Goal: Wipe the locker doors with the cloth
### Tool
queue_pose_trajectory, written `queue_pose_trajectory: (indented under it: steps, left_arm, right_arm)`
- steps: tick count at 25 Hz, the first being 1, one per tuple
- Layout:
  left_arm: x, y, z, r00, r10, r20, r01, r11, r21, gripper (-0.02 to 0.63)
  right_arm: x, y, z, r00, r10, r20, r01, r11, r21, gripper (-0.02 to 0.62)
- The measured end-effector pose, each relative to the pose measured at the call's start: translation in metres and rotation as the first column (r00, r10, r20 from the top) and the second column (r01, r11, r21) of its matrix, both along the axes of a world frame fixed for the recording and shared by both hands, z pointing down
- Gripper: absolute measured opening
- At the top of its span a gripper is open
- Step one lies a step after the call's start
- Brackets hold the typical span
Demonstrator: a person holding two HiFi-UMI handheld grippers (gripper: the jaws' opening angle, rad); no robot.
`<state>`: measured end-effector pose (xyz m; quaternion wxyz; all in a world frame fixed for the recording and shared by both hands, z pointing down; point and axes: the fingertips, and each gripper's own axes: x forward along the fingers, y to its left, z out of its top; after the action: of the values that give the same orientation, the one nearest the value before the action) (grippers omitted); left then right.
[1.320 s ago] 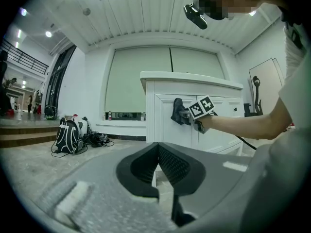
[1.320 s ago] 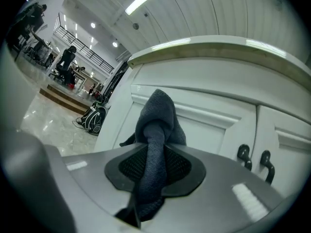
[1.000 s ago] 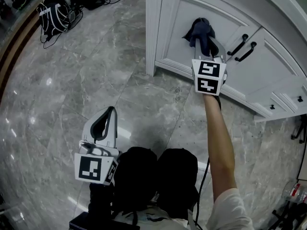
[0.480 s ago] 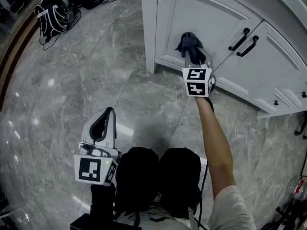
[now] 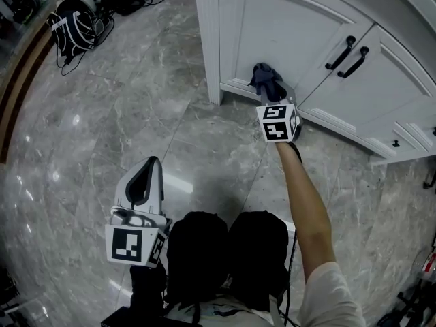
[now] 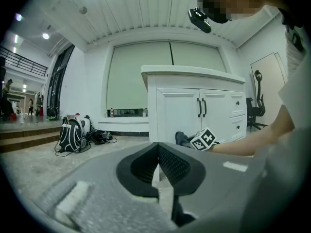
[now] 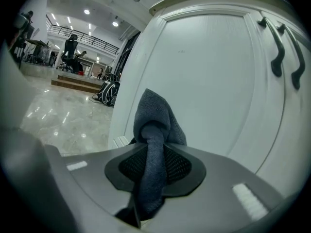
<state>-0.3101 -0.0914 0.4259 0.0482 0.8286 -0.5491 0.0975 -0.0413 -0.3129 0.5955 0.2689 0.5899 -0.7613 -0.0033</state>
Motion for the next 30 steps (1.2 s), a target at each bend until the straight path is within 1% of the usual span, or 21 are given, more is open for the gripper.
queue_pose_trajectory:
  steps: [4, 9, 13, 17, 19, 22, 30]
  left_arm:
    - [0.001, -0.001, 0.0, 1.0, -0.001, 0.0, 0.001, 1.0, 0.0, 0.002]
    - [0.006, -0.002, 0.001, 1.0, 0.009, -0.003, -0.009, 1.0, -0.003, 0.002]
    - [0.012, 0.0, 0.002, 1.0, 0.016, -0.005, -0.016, 1.0, -0.006, 0.002]
    - [0.012, 0.001, 0.003, 1.0, 0.015, -0.005, -0.015, 1.0, -0.008, 0.002]
    - [0.011, 0.001, 0.002, 1.0, 0.014, -0.006, -0.014, 1.0, -0.008, 0.002]
    - [0.011, 0.0, 0.002, 1.0, 0.015, -0.006, -0.015, 1.0, -0.006, 0.002]
    - [0.015, 0.001, 0.003, 0.999, 0.027, -0.023, -0.027, 1.0, -0.004, 0.002]
  right_arm:
    - [0.009, 0.004, 0.005, 1.0, -0.003, -0.022, 0.003, 1.0, -0.01, 0.086]
    - [0.031, 0.012, 0.01, 0.999, 0.033, -0.031, -0.033, 0.999, -0.015, 0.086]
    - [0.043, 0.016, 0.013, 0.998, 0.04, -0.042, -0.041, 0.999, -0.018, 0.086]
    - [0.05, 0.018, 0.008, 0.998, 0.059, -0.028, -0.059, 0.998, -0.013, 0.086]
    - [0.053, 0.019, 0.0, 0.997, 0.07, -0.018, -0.07, 0.998, 0.001, 0.086]
    - [0.056, 0.02, -0.02, 0.997, 0.076, -0.016, -0.075, 0.996, 0.046, 0.086]
    - [0.056, 0.016, -0.091, 0.996, 0.091, -0.025, -0.087, 0.986, 0.14, 0.086]
